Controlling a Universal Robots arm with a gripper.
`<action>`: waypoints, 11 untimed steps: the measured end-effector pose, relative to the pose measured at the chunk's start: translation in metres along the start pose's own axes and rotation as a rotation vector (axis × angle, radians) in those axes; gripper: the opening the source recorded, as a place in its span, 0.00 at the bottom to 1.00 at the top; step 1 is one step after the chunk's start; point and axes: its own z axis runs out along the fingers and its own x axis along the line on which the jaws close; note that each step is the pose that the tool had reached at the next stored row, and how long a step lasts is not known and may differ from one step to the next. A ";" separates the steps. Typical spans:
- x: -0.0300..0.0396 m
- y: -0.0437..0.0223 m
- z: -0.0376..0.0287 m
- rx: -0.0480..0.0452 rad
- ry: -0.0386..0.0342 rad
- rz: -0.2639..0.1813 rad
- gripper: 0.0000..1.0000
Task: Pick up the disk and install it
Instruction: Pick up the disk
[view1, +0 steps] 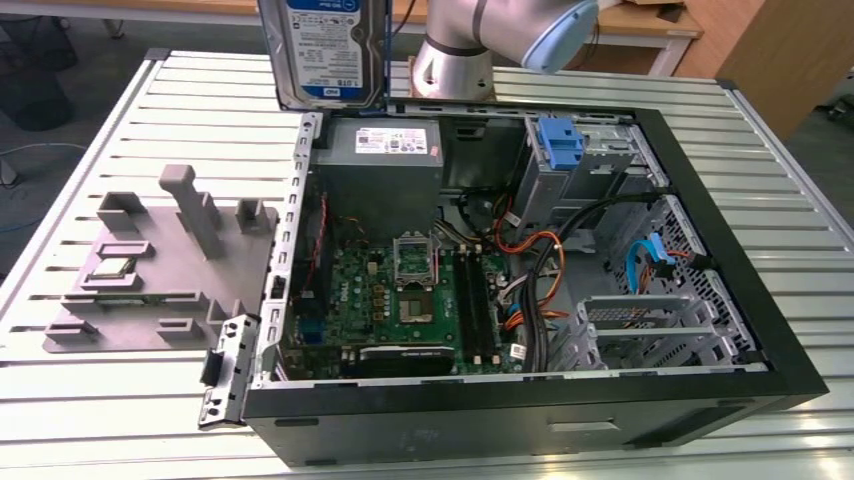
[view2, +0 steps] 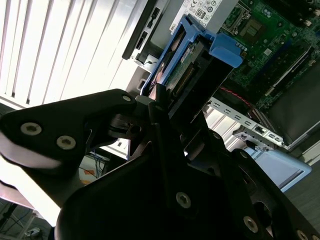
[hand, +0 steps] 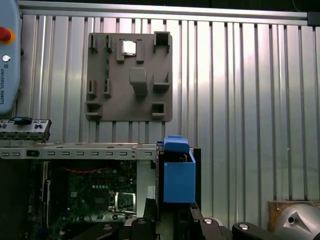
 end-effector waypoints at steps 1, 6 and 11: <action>0.0004 0.0000 0.0000 0.0000 0.0000 0.000 0.35; 0.0024 0.0000 0.0001 0.0000 0.0000 0.000 0.35; 0.0041 0.0000 0.0003 0.0000 -0.0001 0.000 0.35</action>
